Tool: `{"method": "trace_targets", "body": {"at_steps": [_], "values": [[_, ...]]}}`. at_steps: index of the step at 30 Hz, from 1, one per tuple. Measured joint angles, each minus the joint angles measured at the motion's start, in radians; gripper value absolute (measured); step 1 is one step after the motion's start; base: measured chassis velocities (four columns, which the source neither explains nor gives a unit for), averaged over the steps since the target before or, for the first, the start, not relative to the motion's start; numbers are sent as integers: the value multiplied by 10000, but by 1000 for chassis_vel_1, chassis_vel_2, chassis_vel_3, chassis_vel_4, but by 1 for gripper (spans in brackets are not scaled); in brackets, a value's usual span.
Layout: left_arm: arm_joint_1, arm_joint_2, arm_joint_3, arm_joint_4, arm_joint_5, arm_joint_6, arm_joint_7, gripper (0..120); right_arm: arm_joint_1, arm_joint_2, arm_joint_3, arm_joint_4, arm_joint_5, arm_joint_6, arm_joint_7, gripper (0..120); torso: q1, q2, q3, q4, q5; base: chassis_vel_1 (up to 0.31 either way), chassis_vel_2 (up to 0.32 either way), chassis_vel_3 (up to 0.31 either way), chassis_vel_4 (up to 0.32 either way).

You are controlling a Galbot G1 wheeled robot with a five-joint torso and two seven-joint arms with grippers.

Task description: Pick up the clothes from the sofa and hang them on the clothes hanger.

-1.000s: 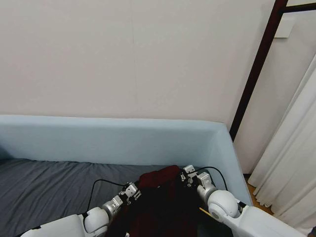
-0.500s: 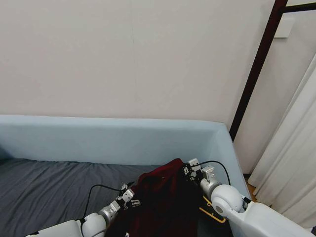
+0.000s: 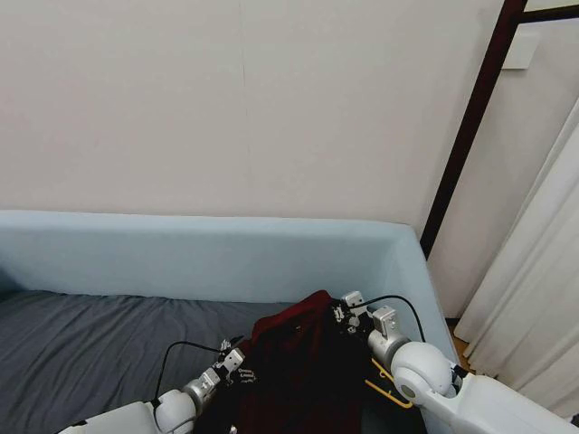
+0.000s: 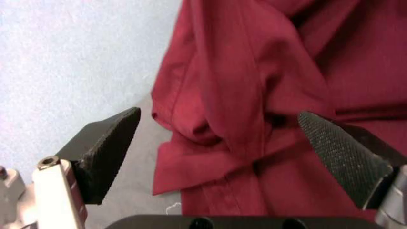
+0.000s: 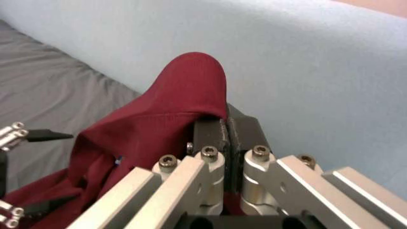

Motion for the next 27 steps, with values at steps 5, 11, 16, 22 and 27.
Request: {"method": "trace_targets", "body": {"at_steps": [5, 11, 16, 22, 27], "values": [[-1, -244, 29, 305, -172, -181, 297, 98, 251, 95, -180, 3, 99, 0, -1, 0, 0, 0, 0, 3, 0, 0, 0, 0, 0], [0, -579, 21, 598, -298, -177, 273, 88, 295, 113, -197, -9, 133, 9, 7, 0, 0, 0, 0, -2, -2, 0, 0, 0, 0], [48, -686, 81, 631, -465, -5, 186, 68, 358, 124, -196, -169, 141, 35, -16, 0, 0, 0, 0, 1, 0, 0, 0, 0, 0], [58, -762, 90, 642, -914, 94, 124, 46, 487, 144, -193, -231, 241, 51, -12, 0, 0, 0, 0, 1, 0, 0, 0, 0, 0], [-45, -825, 53, 687, -1099, 104, 138, 29, 363, 96, -138, -151, 246, 86, -15, 0, 0, 0, 0, 0, 1, 0, 0, 0, 0]]}}
